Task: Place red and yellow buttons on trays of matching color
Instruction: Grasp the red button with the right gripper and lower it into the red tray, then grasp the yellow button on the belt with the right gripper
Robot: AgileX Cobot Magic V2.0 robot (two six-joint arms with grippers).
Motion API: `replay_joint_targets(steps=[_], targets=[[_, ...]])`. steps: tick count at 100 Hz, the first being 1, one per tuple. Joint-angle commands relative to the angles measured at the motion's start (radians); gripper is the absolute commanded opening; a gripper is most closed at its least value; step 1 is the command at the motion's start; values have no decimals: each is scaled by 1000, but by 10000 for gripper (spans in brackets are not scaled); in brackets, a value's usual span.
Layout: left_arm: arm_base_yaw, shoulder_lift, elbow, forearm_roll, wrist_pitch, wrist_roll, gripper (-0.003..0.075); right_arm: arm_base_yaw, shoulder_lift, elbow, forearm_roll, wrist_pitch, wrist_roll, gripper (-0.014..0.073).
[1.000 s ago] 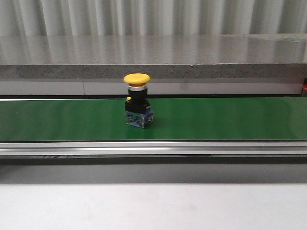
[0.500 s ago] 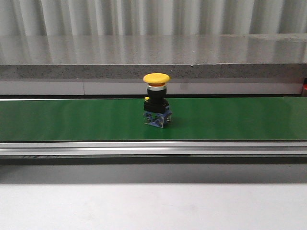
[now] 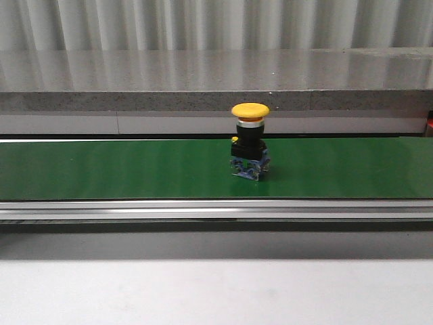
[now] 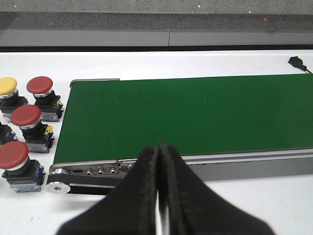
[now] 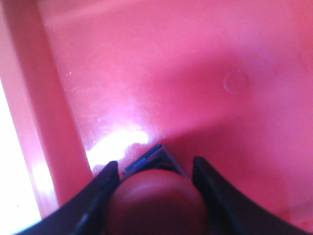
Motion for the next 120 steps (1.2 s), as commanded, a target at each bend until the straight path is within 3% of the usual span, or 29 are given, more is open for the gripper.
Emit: replay_joint_targets(steps=[1,11,38,70,120], targets=[[-10,7,-25,-7,-74,-1,-20,-7,-64,-25,-13,-3,-8,547],[-10,7,-25,-7,-74,-1,-20,-7,-95,-25,-20,3,-8,665],[-10,7,-25,-7,-74,-1,-20,-7,-261,-25,-20,51,-8,664],[-10,7,-25,-7,-74,-1,-20,11,-491,18,-18,215,-10,664],[-10,7,-25,-7,-74,-1,-20,295,-732,356,-17,295,-61,664]])
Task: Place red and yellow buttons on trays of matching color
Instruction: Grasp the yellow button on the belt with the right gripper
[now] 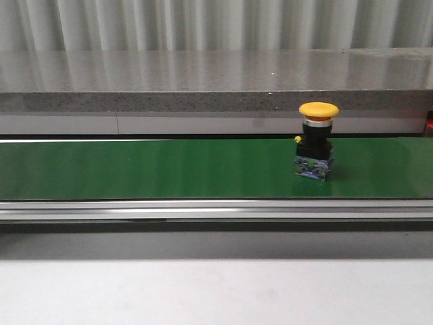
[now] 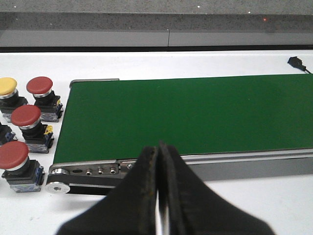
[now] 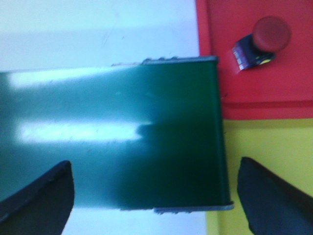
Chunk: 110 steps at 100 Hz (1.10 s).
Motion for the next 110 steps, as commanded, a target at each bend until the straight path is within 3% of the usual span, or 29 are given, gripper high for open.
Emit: replay_joint_targets(steps=[1,42,69,93,100,110], targets=[[-10,7,-25,-7,-74,-1,-20,51,-45,13,-4,-4,-14,664],[-10,7,-25,-7,-74,-1,-20,327,-19,79,20,-28,-55,664],[-10,7,-25,-7,-74,-1,-20,371,85,53,114,-98,-108,664],[-10,7,-25,-7,-74,-1,-20,371,181,-29,120,-153,-108,661],[-10,7,-25,-7,-74,-1,-20,371,204,-48,120,-147,-108,610],[-10,7,-25,-7,-74,-1,-20,371,226,-60,120,-133,-108,419]])
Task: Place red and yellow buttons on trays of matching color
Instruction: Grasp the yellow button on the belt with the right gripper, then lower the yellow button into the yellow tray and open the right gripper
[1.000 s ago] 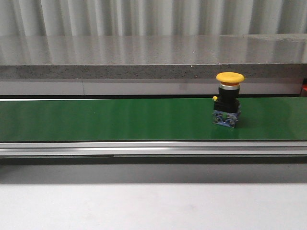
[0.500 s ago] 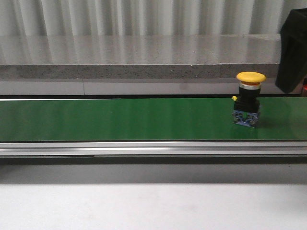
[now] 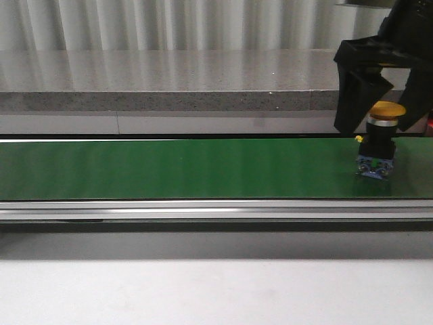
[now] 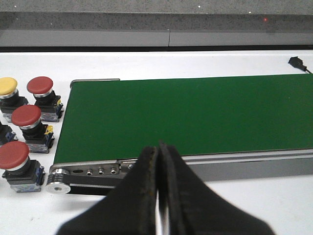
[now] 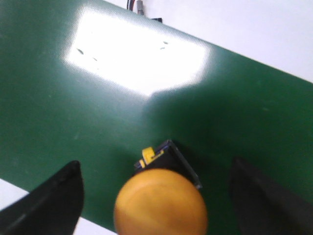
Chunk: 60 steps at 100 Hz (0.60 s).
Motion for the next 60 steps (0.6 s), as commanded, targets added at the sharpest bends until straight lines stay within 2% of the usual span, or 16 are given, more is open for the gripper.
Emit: replay_joint_targets(steps=[1,9,16,43,60], targets=[[-10,7,-25,-7,-74,-1,-20,-1,-20,-37,12,-17,-13,404],[-10,7,-25,-7,-74,-1,-20,-1,-20,-37,12,-10,-14,241],[-10,7,-25,-7,-74,-1,-20,-3,-20,-44,12,14,-14,168],[-10,7,-25,-7,-74,-1,-20,-36,-43,-78,-17,93,31,158],[-10,7,-25,-7,-74,-1,-20,-129,-109,-77,-75,133,91,158]])
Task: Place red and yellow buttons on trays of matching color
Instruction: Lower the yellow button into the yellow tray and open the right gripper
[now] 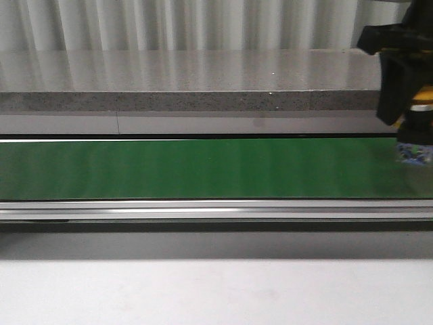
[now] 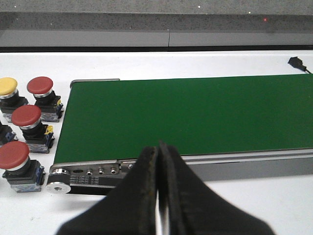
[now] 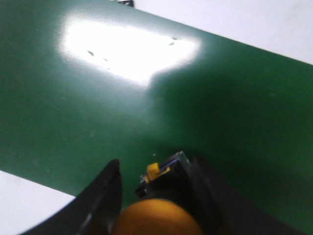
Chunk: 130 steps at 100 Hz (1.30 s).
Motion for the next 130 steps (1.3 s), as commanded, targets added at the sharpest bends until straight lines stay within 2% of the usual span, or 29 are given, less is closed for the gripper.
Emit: replay_joint_targets(steps=[1,35,54,66,78,97,130], targets=[[-10,7,-25,-7,-74,-1,-20,-63,-81,-32,-35,8,32,158],[-10,7,-25,-7,-74,-1,-20,-430,-146,-30,-38,27,65,158],[-10,7,-25,-7,-74,-1,-20,-631,-146,-29,-38,-43,87,158],[-10,7,-25,-7,-74,-1,-20,-714,-144,-6,-15,-93,96,158],[-10,7,-25,-7,-74,-1,-20,-740,-124,54,34,-174,96,158],[-10,7,-25,-7,-74,-1,-20,-739,-47,148,35,-292,96,158],[-10,7,-25,-7,-74,-1,-20,-739,88,161,35,-337,96,158]])
